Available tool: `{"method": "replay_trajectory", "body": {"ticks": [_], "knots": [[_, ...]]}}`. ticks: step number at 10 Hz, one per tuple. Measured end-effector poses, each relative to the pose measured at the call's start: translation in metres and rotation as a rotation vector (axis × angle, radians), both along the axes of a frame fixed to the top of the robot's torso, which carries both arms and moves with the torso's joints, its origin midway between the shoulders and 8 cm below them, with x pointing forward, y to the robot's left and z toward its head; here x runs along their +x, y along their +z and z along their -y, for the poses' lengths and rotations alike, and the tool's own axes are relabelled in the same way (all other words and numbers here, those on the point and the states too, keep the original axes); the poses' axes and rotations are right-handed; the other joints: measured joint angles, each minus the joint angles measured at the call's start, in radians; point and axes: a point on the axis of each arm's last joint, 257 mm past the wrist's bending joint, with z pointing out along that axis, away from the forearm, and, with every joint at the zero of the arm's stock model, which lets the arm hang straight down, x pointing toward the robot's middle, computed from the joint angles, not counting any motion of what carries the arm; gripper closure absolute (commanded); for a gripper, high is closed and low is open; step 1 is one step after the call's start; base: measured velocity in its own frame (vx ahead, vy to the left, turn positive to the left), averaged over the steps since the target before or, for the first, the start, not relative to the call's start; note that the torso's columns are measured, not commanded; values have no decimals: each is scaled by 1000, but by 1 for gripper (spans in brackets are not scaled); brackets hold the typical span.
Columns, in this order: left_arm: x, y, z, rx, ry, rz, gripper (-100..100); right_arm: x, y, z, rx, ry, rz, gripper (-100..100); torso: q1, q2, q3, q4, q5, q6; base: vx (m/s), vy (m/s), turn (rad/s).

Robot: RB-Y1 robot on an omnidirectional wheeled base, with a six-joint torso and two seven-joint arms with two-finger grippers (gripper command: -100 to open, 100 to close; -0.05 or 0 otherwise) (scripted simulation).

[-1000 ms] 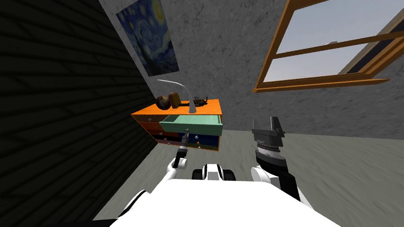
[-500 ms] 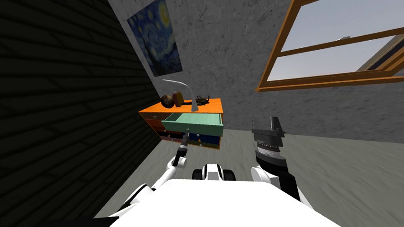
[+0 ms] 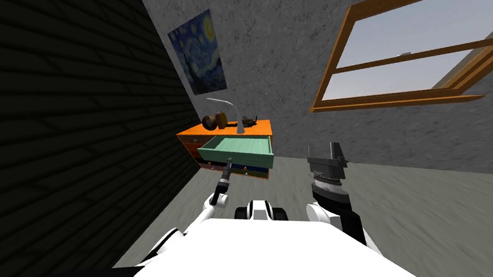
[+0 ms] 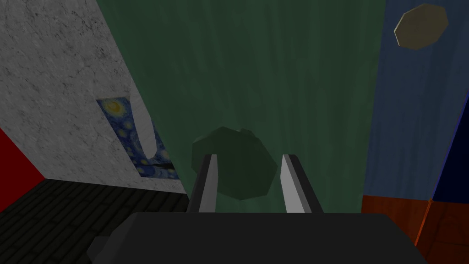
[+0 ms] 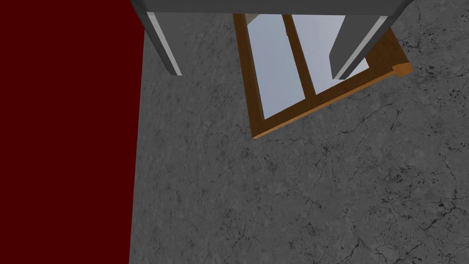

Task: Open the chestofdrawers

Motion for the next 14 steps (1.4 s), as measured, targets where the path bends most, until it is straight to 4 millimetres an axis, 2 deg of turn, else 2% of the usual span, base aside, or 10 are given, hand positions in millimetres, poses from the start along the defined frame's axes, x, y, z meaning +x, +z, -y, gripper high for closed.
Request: {"method": "replay_trajectory", "body": {"ticks": [1,3,6,9,11,12,14], "knots": [[-5,-3,12,2,2,-1,-100,0,0,0,0,0,0,0,2,1,1,-1,2,2,-71,93,-19],[9,8,11,5,0,2,-100,0,0,0,0,0,0,0,-5,-1,0,-4,0,-2,-76,-37,32],[32,24,7,2,-2,0,-100,0,0,0,0,0,0,0,5,-2,-1,-5,3,-3,-77,-35,9],[53,33,5,2,-3,-16,-100,0,0,0,0,0,0,0,3,3,3,1,0,-5,-57,-8,2],[58,39,5,0,-4,-23,-100,0,0,0,0,0,0,0,2,6,4,4,-1,-5,-25,-1,-1],[59,36,5,1,-4,-31,0,0,0,0,0,0,0,0,2,6,4,2,0,-5,0,0,0],[57,31,4,2,-2,-43,0,0,0,0,0,0,0,0,2,2,2,-1,1,-3,0,0,0]]}}
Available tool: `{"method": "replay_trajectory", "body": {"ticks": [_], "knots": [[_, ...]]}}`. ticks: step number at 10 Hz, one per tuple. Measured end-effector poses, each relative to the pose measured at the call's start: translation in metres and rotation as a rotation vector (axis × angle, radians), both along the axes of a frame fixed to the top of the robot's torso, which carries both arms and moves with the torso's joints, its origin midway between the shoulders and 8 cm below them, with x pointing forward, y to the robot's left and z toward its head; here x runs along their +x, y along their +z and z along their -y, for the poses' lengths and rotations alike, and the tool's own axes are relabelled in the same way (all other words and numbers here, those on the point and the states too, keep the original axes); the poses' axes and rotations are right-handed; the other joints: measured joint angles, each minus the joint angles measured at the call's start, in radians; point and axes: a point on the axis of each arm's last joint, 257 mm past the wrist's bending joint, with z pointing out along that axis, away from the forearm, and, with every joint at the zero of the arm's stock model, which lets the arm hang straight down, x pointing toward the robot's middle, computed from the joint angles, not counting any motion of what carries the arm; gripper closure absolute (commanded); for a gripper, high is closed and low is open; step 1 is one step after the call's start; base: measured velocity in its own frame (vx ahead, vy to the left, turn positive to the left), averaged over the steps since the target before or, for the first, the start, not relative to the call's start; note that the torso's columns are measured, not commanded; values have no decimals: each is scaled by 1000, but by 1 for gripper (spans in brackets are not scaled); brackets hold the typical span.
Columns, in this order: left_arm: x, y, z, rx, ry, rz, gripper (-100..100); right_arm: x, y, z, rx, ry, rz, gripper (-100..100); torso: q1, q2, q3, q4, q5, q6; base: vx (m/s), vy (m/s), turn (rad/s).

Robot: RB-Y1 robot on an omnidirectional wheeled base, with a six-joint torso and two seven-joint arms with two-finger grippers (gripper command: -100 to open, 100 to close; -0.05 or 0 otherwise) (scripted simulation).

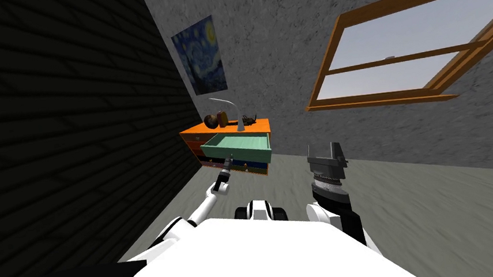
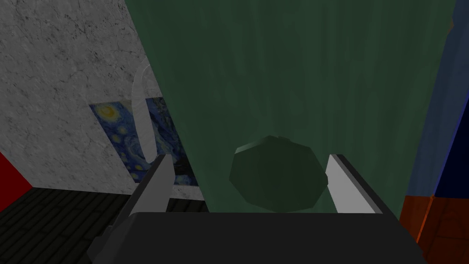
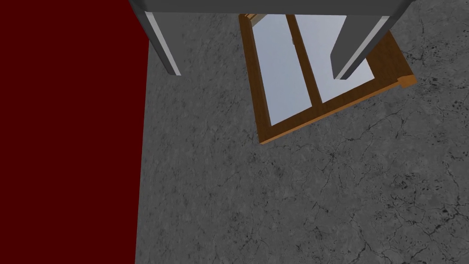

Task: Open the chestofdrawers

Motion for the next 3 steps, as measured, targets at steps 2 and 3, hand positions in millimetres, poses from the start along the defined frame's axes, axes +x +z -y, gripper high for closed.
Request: {"method": "replay_trajectory", "body": {"ticks": [2,3], "knots": [[-1,-3,-1,1,1,-7,0,0,0,0,0,0,0,0,1,-2,-1,-2,1,0,0,0,0],[-1,-4,-1,1,1,-8,0,0,0,0,0,0,0,0,1,-2,-1,-2,1,0,0,0,0]]}}
